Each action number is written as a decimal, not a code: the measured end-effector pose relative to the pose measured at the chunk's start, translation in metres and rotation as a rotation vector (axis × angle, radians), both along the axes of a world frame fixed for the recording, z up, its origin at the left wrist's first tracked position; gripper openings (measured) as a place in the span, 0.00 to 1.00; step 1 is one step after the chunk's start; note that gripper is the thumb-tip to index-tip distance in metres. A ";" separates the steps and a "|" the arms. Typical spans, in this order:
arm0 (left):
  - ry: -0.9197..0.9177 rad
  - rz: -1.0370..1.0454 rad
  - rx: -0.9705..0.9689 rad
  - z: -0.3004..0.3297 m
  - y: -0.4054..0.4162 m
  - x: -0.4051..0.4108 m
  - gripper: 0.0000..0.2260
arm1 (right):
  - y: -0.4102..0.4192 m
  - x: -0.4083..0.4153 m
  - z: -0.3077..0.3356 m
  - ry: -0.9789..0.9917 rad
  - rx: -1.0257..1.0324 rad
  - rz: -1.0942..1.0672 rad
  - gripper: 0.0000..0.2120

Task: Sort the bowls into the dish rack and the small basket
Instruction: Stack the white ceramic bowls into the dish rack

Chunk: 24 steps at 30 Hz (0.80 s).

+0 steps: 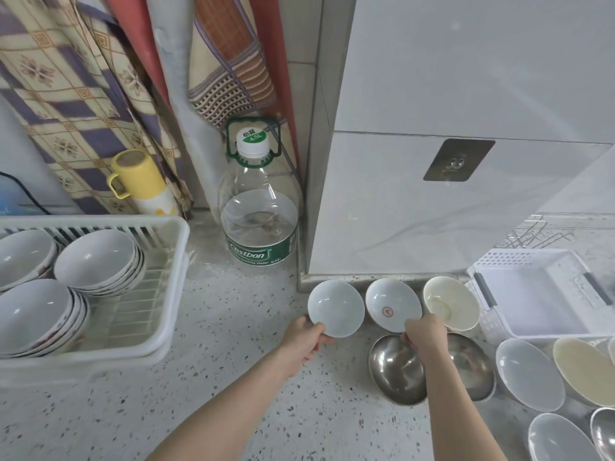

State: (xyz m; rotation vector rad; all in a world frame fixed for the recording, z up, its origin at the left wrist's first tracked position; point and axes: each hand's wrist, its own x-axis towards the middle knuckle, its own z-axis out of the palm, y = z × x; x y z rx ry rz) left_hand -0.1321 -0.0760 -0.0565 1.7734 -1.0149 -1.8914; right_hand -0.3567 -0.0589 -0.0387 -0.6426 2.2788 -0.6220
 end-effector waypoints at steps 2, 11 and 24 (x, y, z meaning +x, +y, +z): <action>-0.025 0.012 -0.027 0.001 0.001 0.004 0.12 | -0.002 0.000 0.001 0.003 0.013 0.002 0.07; -0.020 0.091 -0.128 0.012 0.023 0.040 0.10 | 0.000 0.009 0.016 -0.068 -0.120 -0.048 0.10; 0.076 0.291 -0.304 0.069 0.063 0.140 0.12 | 0.041 0.100 0.062 -0.101 -0.255 0.132 0.14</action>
